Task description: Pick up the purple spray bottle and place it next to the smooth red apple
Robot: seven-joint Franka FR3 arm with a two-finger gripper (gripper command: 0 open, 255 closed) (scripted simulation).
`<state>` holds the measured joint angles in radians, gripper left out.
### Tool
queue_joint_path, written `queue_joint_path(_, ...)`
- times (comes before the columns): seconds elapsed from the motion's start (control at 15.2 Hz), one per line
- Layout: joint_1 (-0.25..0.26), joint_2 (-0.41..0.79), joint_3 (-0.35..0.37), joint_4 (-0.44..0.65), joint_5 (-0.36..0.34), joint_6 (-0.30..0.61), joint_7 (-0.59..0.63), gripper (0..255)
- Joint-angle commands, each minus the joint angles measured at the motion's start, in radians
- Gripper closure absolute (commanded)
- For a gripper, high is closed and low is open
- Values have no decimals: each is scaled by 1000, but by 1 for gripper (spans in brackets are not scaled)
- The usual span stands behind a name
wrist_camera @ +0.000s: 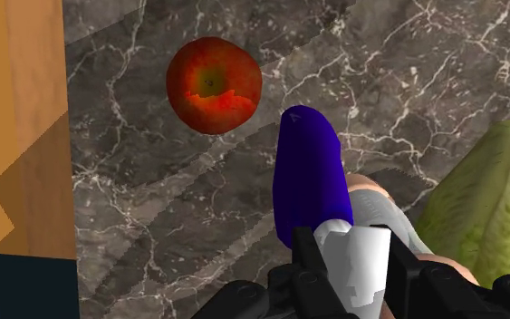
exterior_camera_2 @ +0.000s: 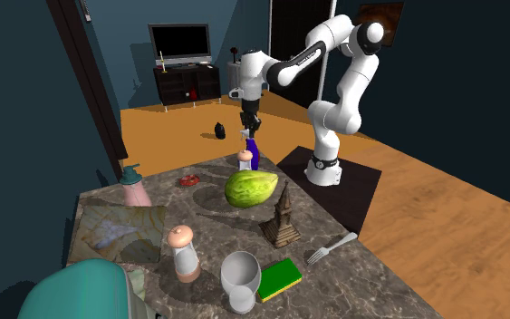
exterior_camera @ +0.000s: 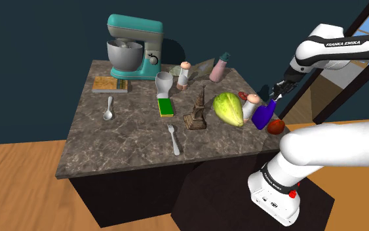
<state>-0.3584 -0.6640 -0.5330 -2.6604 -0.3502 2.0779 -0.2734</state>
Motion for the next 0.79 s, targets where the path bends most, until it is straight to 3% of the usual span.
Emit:
queue_joint_path(0.0,0,0,0,0,0,0,0,0)
queue_joint_path(0.33,0,0,0,0,0,0,0,0)
queue_joint_path(0.59,3,-50,43,95,27,-144,-2,0)
queue_joint_path(0.73,3,-50,43,94,27,-144,-2,0)
